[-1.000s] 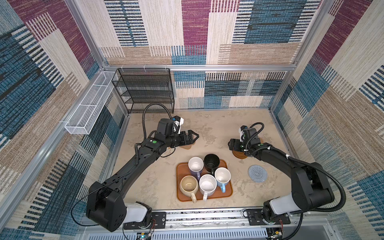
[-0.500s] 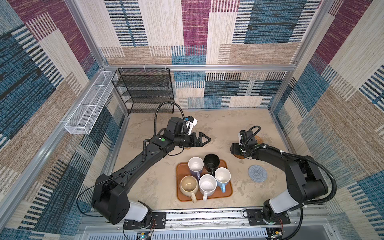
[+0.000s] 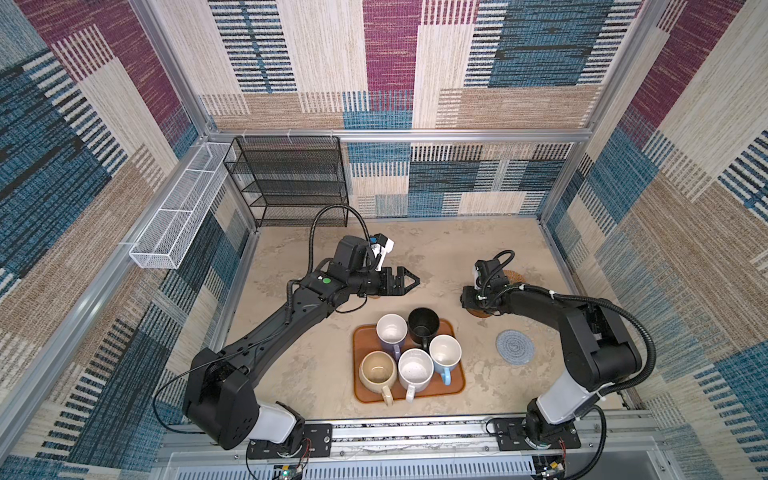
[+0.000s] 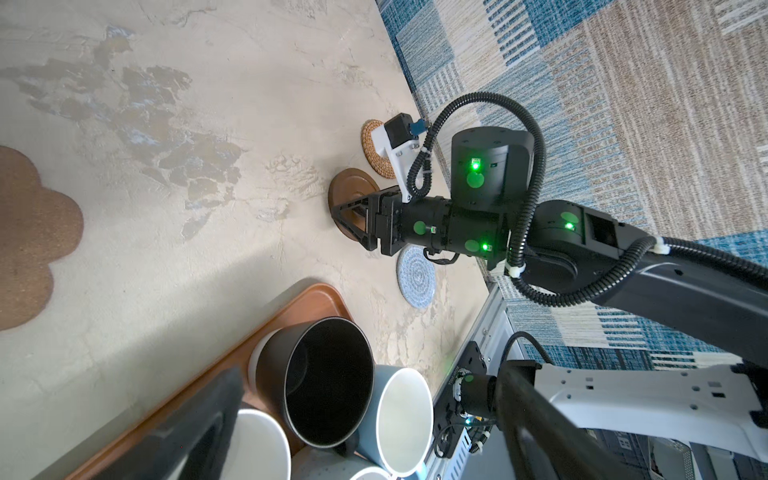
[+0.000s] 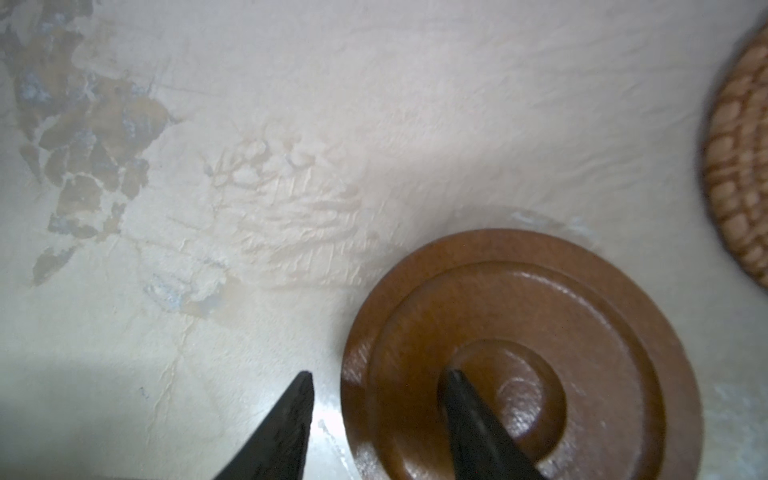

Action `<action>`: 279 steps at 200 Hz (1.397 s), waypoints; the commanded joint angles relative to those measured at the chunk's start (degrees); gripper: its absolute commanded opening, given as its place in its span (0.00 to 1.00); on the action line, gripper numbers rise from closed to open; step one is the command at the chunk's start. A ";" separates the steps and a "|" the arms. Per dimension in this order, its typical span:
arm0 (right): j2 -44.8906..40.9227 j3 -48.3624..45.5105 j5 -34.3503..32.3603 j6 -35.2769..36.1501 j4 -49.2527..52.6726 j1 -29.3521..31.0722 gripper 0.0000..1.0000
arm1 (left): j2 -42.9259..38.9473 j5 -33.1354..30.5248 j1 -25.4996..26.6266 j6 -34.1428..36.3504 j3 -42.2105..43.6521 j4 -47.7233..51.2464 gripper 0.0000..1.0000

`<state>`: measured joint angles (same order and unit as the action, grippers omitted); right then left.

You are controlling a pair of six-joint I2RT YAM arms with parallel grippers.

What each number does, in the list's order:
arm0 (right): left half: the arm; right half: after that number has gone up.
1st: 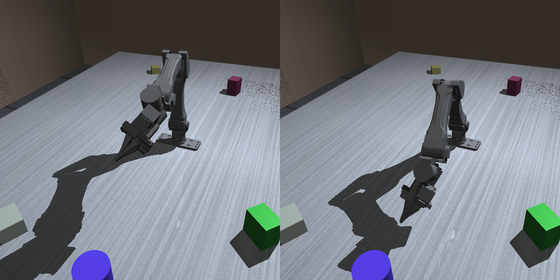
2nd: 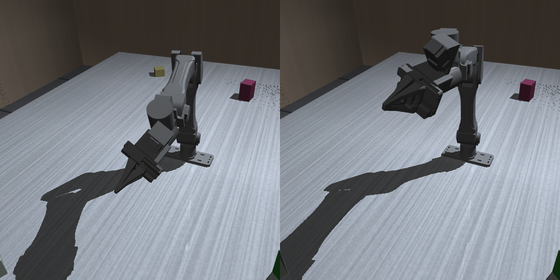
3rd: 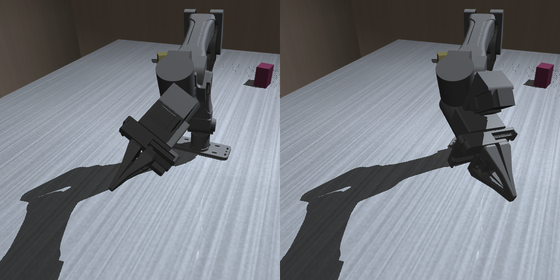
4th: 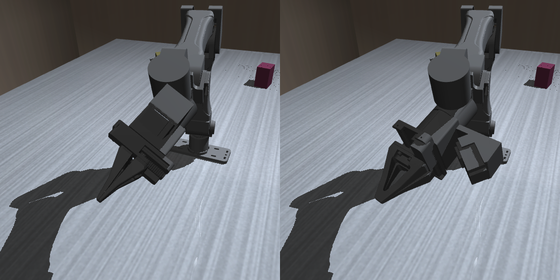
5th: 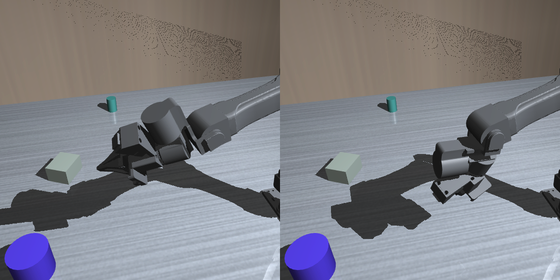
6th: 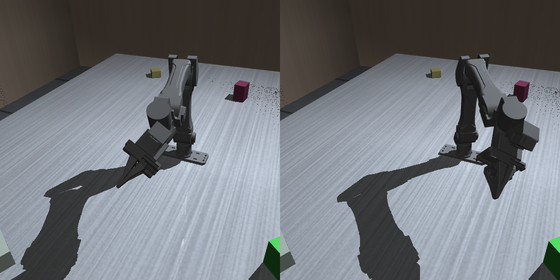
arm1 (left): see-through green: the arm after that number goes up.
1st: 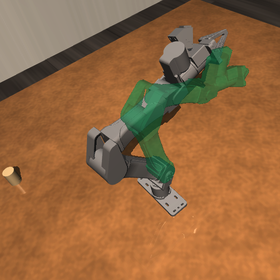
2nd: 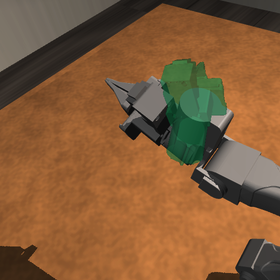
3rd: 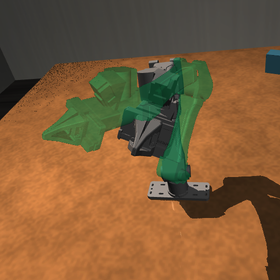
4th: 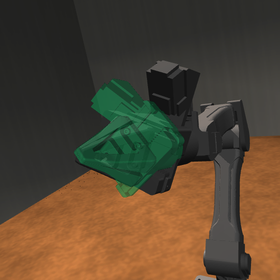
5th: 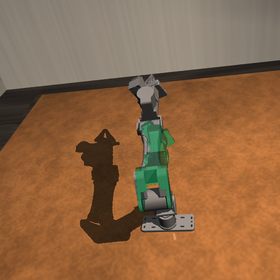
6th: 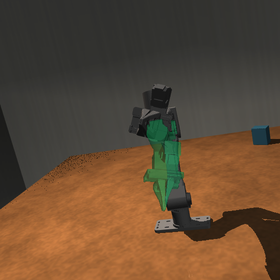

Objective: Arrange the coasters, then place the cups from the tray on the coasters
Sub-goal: 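Carry the brown wooden coaster with the right gripper toward the left gripper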

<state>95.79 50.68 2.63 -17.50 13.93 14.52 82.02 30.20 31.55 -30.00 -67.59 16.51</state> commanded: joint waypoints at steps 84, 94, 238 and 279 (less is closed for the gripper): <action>8.87 10.30 3.73 0.19 0.40 5.38 0.49 | 0.95 -2.49 -1.82 0.85 1.13 -1.12 0.98; 10.46 12.35 3.93 0.19 0.87 6.05 0.49 | 0.83 -2.72 -1.85 0.74 1.45 -1.30 0.98; 27.32 38.14 7.84 0.09 8.47 15.28 0.47 | -2.33 -5.24 -7.02 -1.11 8.09 -3.07 0.98; 30.26 42.80 8.15 0.19 9.84 16.55 0.47 | -2.12 -4.99 -7.10 -1.38 8.62 -3.59 0.97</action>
<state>124.70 90.89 10.13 -17.50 22.35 30.74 79.75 24.38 24.58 -30.48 -59.24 15.16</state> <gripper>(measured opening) 0.468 0.976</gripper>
